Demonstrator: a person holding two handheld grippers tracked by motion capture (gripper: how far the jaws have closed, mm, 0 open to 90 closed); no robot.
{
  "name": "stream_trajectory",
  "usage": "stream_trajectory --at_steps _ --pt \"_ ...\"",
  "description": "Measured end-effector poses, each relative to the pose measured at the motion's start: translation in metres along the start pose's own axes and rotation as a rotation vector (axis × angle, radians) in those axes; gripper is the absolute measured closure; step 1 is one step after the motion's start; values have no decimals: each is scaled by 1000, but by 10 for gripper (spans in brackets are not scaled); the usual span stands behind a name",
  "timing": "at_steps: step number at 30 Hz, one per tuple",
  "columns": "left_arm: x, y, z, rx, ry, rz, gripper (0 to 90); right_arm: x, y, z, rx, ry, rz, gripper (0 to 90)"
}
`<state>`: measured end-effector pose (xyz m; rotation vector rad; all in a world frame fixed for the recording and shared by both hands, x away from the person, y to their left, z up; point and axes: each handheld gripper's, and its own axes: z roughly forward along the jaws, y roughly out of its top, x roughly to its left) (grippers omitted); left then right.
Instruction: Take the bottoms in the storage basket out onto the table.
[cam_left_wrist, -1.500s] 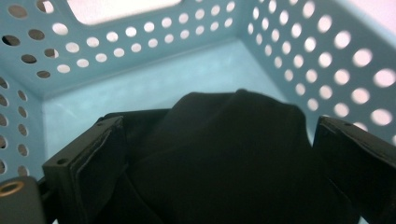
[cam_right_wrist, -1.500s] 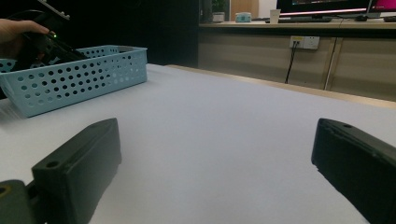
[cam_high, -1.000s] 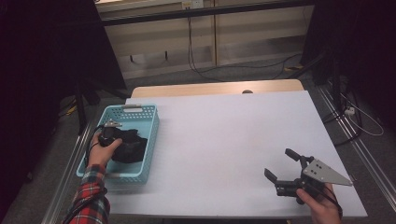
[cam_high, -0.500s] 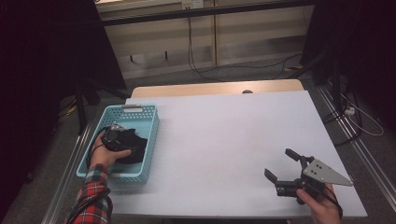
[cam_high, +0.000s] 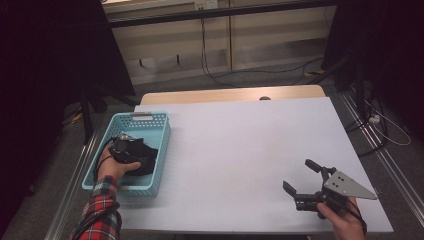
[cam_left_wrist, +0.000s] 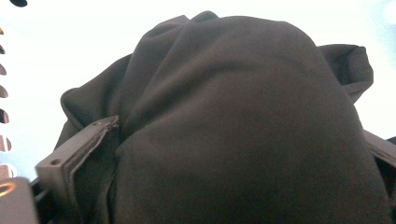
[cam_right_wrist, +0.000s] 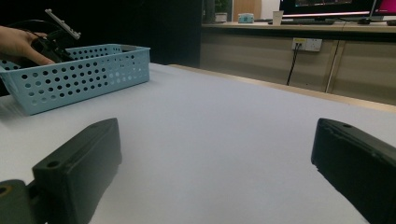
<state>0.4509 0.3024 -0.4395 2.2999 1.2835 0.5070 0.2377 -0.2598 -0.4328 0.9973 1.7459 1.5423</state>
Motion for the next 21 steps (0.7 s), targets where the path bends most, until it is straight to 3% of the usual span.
stream_trajectory --at_steps 3,9,17,21 --pt "0 0 -1 -7 8 -10 86 0 0 0 -1 3 -3 14" --pt "-2 5 -4 28 38 -13 189 0 0 0 1 3 1 14" --pt "-5 14 -8 82 91 -8 426 0 0 0 1 3 0 14" --pt "-8 18 -9 87 111 -34 500 0 0 0 -2 2 3 14"
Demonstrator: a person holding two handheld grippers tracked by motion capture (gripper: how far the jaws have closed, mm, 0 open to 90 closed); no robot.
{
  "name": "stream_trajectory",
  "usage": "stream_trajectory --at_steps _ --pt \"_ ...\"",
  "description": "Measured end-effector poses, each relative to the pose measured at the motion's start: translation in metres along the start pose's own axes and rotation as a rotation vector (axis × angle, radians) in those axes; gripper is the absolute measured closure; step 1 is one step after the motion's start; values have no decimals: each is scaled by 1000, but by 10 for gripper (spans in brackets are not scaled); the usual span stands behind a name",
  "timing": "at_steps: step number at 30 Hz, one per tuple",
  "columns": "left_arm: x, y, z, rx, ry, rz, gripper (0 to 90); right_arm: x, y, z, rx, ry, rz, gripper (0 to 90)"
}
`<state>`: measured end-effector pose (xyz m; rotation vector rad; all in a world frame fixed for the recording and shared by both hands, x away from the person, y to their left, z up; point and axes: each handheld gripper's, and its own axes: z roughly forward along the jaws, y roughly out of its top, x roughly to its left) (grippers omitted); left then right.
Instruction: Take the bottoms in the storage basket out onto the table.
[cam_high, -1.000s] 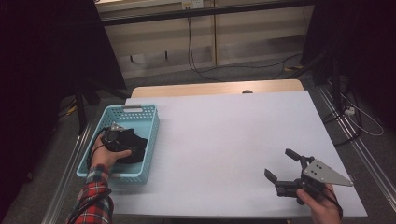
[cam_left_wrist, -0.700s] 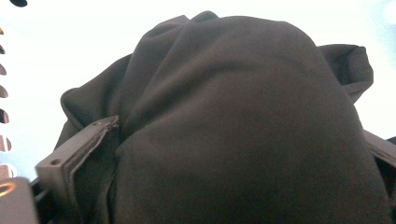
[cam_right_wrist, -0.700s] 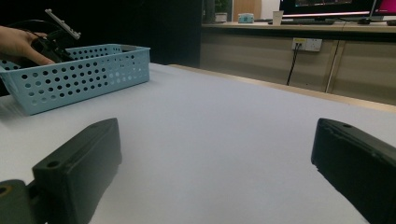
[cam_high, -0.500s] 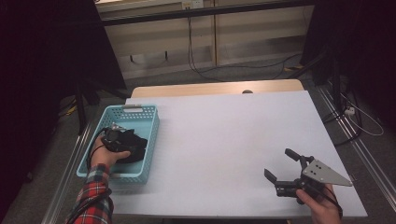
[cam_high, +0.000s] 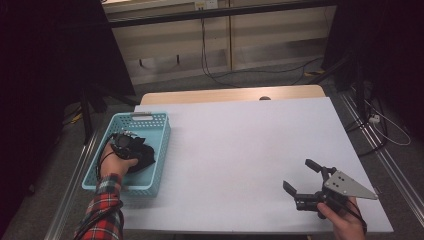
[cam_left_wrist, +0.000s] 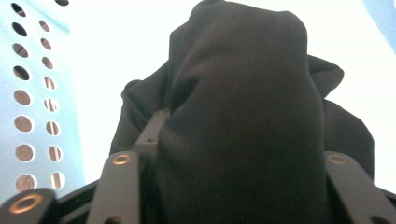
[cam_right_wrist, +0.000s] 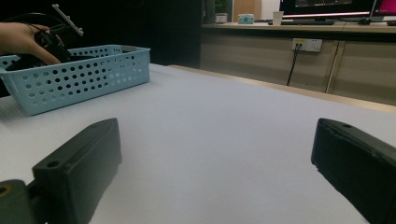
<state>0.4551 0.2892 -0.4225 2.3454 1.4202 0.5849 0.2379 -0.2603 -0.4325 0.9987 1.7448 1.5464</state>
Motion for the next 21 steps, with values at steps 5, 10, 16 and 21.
stream_trajectory --at_steps 5,10,16,21 --pt "7 7 -8 -25 -43 -117 605 0 0 1 1 4 -1 14" --pt "12 11 -18 -33 -43 -127 648 -1 -1 1 -1 -1 7 14" --pt "21 19 -43 -103 -42 -163 658 -1 0 1 -3 -1 9 14" --pt "26 29 -65 -155 -48 -174 662 0 -1 1 0 2 7 14"
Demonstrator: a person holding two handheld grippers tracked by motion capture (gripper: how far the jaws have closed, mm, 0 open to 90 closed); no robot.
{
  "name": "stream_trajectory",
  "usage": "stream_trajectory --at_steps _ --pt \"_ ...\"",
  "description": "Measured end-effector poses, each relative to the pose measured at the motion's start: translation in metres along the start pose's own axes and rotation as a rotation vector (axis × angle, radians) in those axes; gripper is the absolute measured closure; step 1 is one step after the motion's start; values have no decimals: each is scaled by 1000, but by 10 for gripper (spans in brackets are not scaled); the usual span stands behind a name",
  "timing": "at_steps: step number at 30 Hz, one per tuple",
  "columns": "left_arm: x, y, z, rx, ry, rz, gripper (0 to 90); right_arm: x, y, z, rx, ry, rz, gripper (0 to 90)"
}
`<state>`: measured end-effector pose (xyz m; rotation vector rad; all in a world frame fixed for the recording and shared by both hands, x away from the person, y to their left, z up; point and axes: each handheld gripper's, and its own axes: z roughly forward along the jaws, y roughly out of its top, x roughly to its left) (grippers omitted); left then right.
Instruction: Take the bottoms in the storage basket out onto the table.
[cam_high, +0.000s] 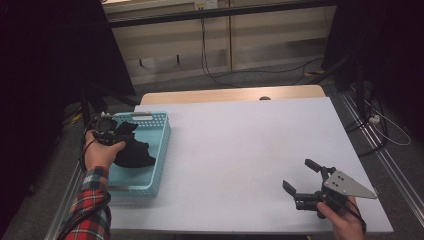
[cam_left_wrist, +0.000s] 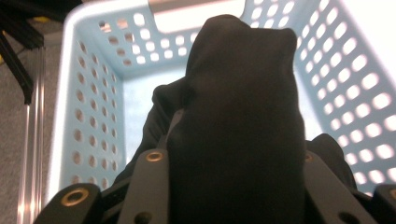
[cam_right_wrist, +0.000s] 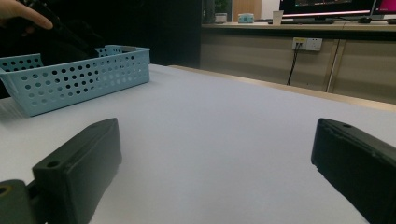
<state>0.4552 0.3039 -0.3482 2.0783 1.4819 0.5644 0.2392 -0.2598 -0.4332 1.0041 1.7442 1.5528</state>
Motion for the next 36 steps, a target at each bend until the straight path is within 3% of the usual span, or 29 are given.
stream_trajectory --at_steps 4,6,12,19,27,31,36 --pt "0 13 -13 -6 -32 9 662 0 0 0 -1 -1 1 14" --pt "-1 20 -19 -15 -27 18 662 -1 0 0 -1 -2 2 14" --pt "-8 40 -37 -86 -64 20 661 -1 0 0 -1 -2 2 14" --pt "-28 59 -51 -175 -112 58 661 0 0 0 -3 6 -2 14" --pt "-43 85 -75 -252 -125 90 660 -1 0 0 -1 3 0 14" --pt "-58 92 -83 -295 -160 120 660 0 0 1 -1 6 -3 14" --pt "-78 95 -86 -331 -240 146 659 0 0 1 0 5 -3 14"
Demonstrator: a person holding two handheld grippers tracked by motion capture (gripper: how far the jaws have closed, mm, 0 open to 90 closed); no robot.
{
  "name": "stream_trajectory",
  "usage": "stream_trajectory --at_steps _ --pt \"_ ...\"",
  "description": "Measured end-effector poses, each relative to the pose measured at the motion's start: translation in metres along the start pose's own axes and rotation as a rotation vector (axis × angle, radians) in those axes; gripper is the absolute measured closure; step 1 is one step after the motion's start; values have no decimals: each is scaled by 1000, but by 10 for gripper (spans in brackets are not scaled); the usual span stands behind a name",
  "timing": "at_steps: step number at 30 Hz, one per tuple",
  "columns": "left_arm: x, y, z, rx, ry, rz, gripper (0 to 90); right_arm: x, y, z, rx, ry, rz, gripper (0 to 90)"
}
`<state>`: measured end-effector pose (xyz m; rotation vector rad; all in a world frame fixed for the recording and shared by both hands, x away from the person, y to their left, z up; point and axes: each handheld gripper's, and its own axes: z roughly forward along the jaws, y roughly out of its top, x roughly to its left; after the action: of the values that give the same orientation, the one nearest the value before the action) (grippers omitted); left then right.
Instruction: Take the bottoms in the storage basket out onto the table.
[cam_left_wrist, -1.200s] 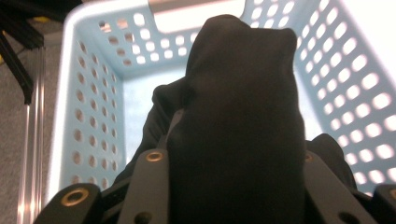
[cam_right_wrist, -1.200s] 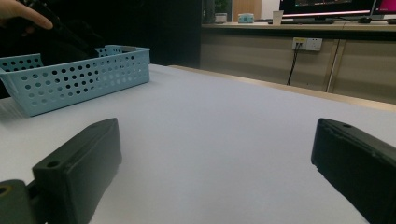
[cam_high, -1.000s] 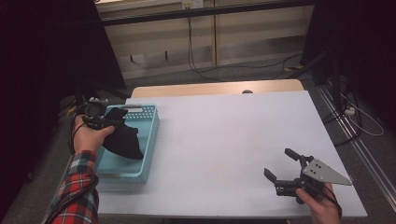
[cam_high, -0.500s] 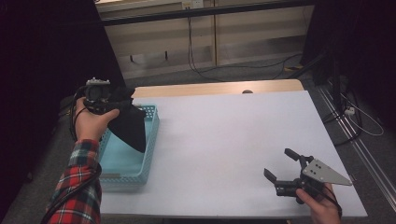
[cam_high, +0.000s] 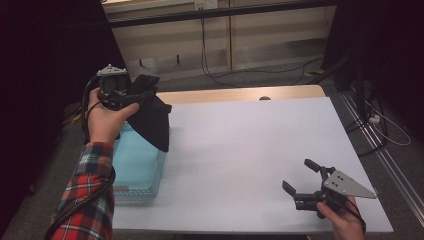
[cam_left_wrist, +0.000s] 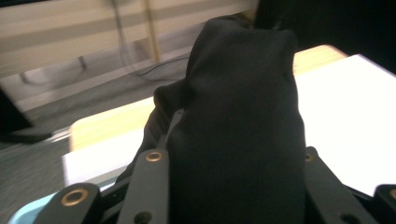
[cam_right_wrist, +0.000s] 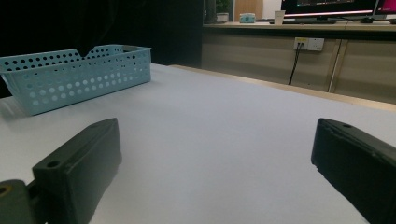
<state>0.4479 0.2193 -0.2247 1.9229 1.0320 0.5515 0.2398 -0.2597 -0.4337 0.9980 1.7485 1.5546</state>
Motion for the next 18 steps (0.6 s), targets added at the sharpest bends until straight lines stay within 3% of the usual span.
stream_trajectory --at_steps 5,8,18 --pt "-20 3 7 -20 -61 20 656 0 0 0 2 -1 0 14" --pt "-35 1 12 -22 -86 64 655 0 0 0 6 -4 -6 14" --pt "-73 -18 39 -9 -185 116 650 -1 0 1 9 -5 -11 14"
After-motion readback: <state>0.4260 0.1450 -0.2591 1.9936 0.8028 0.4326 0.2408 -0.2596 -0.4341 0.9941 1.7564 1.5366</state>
